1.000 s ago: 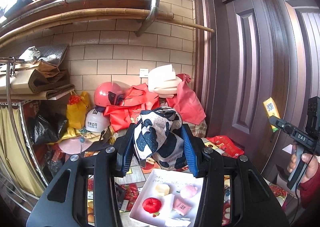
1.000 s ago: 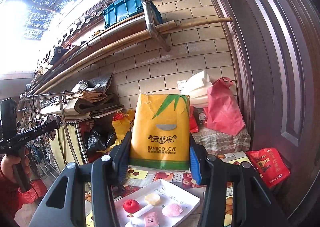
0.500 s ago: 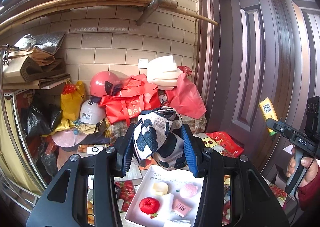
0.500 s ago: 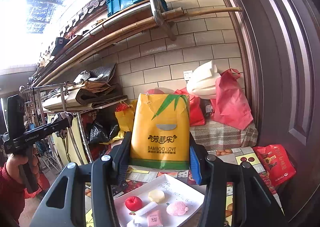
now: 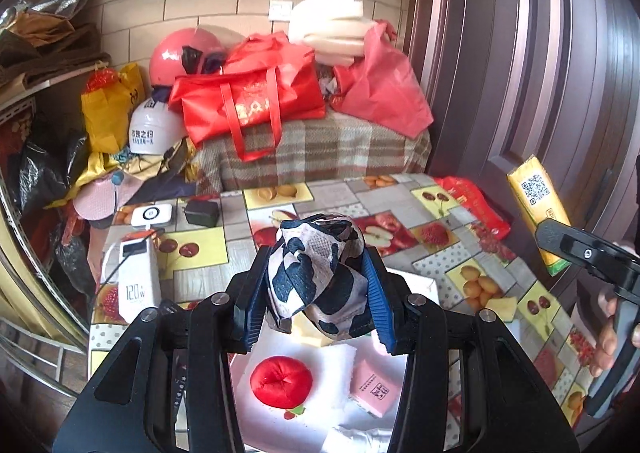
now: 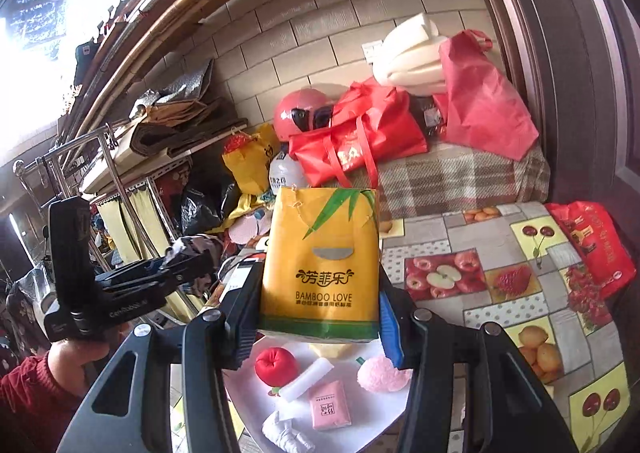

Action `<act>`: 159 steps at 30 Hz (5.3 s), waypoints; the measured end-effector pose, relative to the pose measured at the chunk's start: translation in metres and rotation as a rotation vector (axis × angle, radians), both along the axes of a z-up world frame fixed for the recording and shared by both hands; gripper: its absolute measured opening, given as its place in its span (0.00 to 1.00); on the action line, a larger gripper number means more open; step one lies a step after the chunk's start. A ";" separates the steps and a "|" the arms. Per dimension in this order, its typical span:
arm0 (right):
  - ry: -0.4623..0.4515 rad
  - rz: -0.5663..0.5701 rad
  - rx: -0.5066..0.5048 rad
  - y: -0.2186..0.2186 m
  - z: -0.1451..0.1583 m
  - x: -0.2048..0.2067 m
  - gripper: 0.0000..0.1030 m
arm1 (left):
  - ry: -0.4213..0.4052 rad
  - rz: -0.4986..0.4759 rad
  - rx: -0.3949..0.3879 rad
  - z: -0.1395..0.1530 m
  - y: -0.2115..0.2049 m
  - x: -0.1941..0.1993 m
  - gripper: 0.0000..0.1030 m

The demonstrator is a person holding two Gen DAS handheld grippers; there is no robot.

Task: Organize soft objects
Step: 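Lift the cow-print cloth and yellow tissue pack and carry both over the white box, then open the left gripper over the box while the right gripper releases the tissue pack inside, then move both grippers back toward the remaining rope toy and sponges, then grasp the braided grey rope toy with the right gripper while the left gripper approaches the green sponge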

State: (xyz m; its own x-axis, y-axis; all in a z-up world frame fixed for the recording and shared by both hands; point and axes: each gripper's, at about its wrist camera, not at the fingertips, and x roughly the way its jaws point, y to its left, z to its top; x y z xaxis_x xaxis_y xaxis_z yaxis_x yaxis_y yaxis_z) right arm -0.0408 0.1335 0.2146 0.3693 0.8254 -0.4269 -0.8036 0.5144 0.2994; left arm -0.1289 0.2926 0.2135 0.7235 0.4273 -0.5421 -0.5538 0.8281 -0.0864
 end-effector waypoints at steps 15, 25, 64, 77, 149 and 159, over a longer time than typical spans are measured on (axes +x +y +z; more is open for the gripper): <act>0.162 0.009 -0.158 0.042 -0.083 0.019 0.49 | 0.126 -0.026 -0.116 -0.087 0.016 0.052 0.43; 0.182 -0.004 -0.191 0.060 -0.104 0.026 0.52 | 0.124 -0.009 -0.170 -0.107 0.026 0.058 0.45; -0.279 -0.470 0.319 -0.184 0.092 -0.047 1.00 | -0.314 0.201 0.048 0.077 -0.061 -0.108 1.00; -0.298 -0.582 0.284 -0.227 0.076 -0.080 1.00 | -0.065 0.074 -0.095 0.012 -0.123 -0.077 1.00; -0.056 0.226 -0.458 -0.111 -0.155 0.028 0.99 | 0.172 0.189 -0.294 -0.085 -0.150 -0.048 1.00; -0.234 0.606 -0.620 -0.031 -0.173 -0.004 0.67 | 0.172 0.215 -0.312 -0.089 -0.154 -0.052 1.00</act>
State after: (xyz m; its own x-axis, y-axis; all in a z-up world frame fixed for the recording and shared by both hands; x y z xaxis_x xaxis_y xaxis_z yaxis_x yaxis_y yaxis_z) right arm -0.0452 0.1022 0.0411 0.0786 0.5533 -0.8292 -0.9953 -0.0036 -0.0967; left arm -0.1808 0.1388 0.1244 0.5232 0.3549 -0.7748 -0.7398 0.6404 -0.2063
